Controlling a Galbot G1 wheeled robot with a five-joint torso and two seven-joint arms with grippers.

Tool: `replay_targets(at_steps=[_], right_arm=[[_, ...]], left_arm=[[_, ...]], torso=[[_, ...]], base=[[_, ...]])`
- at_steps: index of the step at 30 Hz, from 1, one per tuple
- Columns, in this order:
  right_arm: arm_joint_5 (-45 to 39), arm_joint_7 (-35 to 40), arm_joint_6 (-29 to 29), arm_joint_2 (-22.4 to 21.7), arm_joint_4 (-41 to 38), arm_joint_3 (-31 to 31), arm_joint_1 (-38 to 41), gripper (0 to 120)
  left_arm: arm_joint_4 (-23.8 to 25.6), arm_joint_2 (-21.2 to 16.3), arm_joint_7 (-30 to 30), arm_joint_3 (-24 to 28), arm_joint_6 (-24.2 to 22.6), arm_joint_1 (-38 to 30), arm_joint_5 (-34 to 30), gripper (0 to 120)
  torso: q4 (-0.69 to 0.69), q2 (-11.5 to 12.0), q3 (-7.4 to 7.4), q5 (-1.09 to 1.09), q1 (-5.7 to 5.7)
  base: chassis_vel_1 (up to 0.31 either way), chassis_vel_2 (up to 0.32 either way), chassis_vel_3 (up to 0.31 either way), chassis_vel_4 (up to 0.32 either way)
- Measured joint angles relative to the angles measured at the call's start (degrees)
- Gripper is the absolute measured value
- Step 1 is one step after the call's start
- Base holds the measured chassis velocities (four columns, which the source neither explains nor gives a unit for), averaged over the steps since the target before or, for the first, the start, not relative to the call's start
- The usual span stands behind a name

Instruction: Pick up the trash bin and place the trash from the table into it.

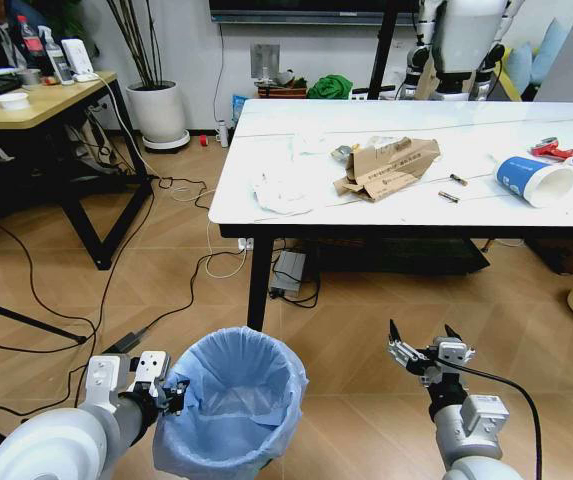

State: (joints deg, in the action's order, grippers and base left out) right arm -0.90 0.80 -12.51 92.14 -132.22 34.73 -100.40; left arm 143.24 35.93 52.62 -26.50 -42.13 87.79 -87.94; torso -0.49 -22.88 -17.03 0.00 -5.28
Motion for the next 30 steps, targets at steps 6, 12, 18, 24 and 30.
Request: replay_targets(at_steps=[6, 12, 18, 24, 30], right_arm=[[-0.1, 0.1, 0.0, 0.0, -0.1, 0.1, -0.4, 100], [-0.1, 0.1, 0.0, 0.0, -0.3, 0.1, -0.6, 100], [-0.1, 0.1, 0.0, 0.0, -0.7, 0.1, -0.8, 100], [-0.2, 0.1, 0.0, 0.0, -1.0, 0.0, -1.1, 100], [-0.3, 0.2, 0.0, 0.0, -1.2, 0.2, -1.2, 100]], left_arm=[[0.0, 0.4, 0.0, 0.0, 0.0, -0.2, 0.0, 0], [0.0, 0.8, 0.0, 0.0, 0.0, -0.1, 0.2, 0], [0.0, 0.8, 0.0, -0.1, 0.0, 0.2, 0.3, 0], [0.0, 0.9, 0.0, -0.2, 0.0, 0.2, 0.4, 0], [0.0, 1.1, 0.0, -0.2, 0.0, 0.2, 0.5, 0]], torso=[[0.0, -1.2, -0.73, 0.0, -0.47], [0.0, -2.4, -1.49, 0.0, -0.94], [0.0, -4.0, -2.42, 0.0, -1.6], [0.0, -5.3, -3.24, 0.0, -2.09], [0.0, -6.9, -4.16, 0.0, -2.7]], base=[[0.0, 0.0, 0.0, 0.0], [0.0, 0.0, 0.0, 0.0], [0.0, 0.0, 0.0, 0.0], [0.0, 0.0, 0.0, 0.0], [0.0, 0.0, 0.0, 0.0]])
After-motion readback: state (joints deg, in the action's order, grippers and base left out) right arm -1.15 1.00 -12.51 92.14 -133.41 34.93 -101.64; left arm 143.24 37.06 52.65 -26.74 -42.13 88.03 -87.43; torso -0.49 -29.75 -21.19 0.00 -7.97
